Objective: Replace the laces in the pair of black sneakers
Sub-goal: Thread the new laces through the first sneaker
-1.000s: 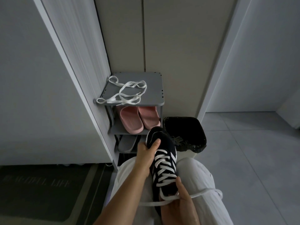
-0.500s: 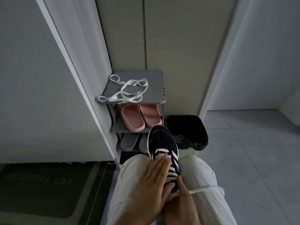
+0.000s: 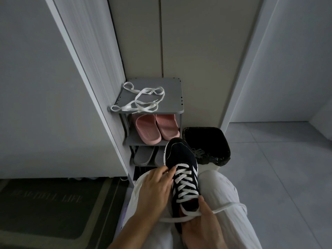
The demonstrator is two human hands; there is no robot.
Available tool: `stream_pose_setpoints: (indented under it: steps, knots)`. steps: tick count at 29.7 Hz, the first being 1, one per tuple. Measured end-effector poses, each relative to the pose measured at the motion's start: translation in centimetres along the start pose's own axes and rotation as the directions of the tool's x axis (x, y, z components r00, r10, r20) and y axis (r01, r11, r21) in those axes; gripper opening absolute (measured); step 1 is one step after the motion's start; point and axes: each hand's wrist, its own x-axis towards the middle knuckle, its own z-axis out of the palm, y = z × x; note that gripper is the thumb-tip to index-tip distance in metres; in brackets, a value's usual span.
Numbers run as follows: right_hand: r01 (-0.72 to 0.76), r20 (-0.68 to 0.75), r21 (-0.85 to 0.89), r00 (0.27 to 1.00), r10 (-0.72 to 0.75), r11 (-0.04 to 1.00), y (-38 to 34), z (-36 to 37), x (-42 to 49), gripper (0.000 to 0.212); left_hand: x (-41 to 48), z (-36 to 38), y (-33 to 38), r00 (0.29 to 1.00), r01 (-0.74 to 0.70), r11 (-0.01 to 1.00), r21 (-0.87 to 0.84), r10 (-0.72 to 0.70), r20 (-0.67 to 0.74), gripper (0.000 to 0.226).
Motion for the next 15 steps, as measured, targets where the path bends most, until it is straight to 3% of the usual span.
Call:
stream_pose_setpoints:
  steps: [1,3,5,6,7,8,12,13,15]
  knots:
    - [-0.012,0.007,0.055,1.0,0.012,0.998,-0.1,0.0,0.4,0.041,0.1,0.1,0.0,0.999,0.014,1.0,0.002,-0.014,0.044,0.039]
    - [-0.032,-0.048,0.067,0.998,0.035,0.997,-0.3,0.2,0.4,0.05,-0.2,0.1,0.0,0.998,-0.034,0.999,0.036,0.032,0.056,0.049]
    - [-0.039,-0.029,0.105,0.999,0.043,0.994,-0.2,0.6,-0.4,0.037,-0.4,0.3,0.3,0.998,-0.026,0.998,0.055,0.023,0.051,0.058]
    - [-0.038,0.004,0.098,0.999,0.038,0.994,-0.2,1.1,-0.9,0.031,-0.1,0.1,0.6,0.999,-0.004,1.0,0.014,0.004,0.04,0.052]
    - [-0.046,0.023,0.084,0.999,0.044,0.995,-0.1,1.2,-1.2,0.039,0.2,-0.1,1.0,1.0,0.003,1.0,-0.028,-0.002,0.018,0.045]
    - [-0.068,-0.004,0.083,0.998,0.068,0.994,-0.1,1.2,-1.5,0.047,0.7,-0.2,1.4,1.0,-0.011,1.0,-0.029,0.011,0.014,0.043]
    - [-0.017,-0.119,0.101,0.992,0.029,0.995,0.1,1.2,-1.0,0.037,2.4,0.1,1.6,0.978,-0.151,0.989,-0.009,0.15,0.143,0.041]
    - [-0.003,-0.121,0.084,0.993,0.013,0.996,0.1,1.1,-1.0,0.037,2.7,0.0,1.4,0.978,-0.111,0.99,-0.087,0.124,0.169,0.04]
    - [-0.006,-0.13,0.007,0.991,0.007,1.0,-0.1,0.4,-1.2,0.032,2.7,-0.8,0.9,0.977,0.114,0.959,-0.261,-0.06,0.205,0.034]
